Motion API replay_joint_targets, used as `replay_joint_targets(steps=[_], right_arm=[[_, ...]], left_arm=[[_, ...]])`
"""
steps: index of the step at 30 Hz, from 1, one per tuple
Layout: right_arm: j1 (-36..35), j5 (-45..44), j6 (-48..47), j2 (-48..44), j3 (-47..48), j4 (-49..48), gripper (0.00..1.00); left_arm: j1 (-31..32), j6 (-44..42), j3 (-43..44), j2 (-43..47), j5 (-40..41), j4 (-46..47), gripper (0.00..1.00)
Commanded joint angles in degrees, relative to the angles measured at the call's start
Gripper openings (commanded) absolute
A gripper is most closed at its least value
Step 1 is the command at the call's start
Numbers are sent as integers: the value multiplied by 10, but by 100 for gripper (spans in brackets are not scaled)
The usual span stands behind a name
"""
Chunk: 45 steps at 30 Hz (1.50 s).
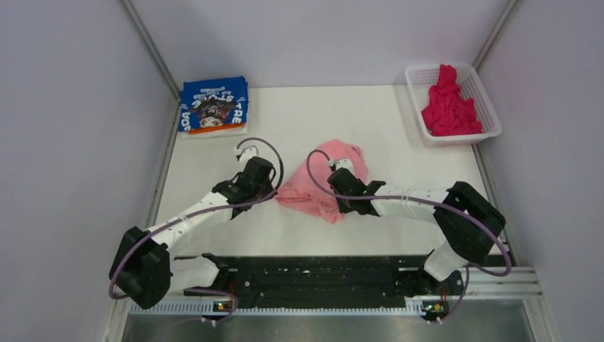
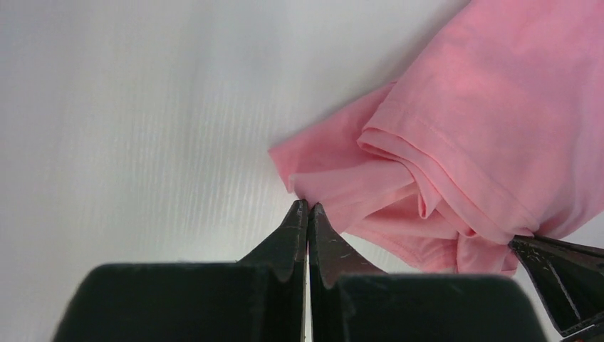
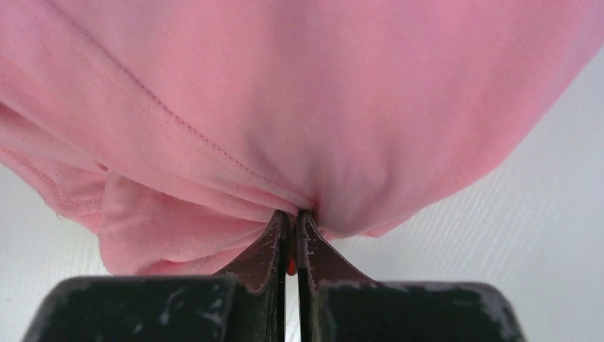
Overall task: Fold and stack the t-shirts
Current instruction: Flatten out the tshirt
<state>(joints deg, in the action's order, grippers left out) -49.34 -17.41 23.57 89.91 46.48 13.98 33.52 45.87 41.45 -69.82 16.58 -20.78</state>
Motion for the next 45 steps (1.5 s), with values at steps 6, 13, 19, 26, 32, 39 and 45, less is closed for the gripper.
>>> replay_joint_targets(steps=[6, 13, 19, 26, 32, 39, 45], right_arm=[[11, -179, 93, -103, -31, 56, 0], [44, -227, 57, -222, 7, 76, 0], [54, -251, -43, -318, 103, 43, 0], [54, -207, -135, -453, 168, -26, 0], [54, -115, -101, -551, 151, -18, 0], [54, -127, 29, -526, 13, 17, 0], [64, -202, 205, -452, -115, 160, 1]], left_arm=[[-2, -11, 16, 79, 83, -27, 0], [-3, -39, 74, 120, 127, -10, 0], [-3, -116, 189, 158, 168, 24, 0], [-4, -195, 283, 227, 237, 34, 0], [-4, -206, 271, 303, 221, 51, 0], [-3, -103, 138, 275, 156, 39, 0], [-14, 11, 18, 178, 163, -19, 0]])
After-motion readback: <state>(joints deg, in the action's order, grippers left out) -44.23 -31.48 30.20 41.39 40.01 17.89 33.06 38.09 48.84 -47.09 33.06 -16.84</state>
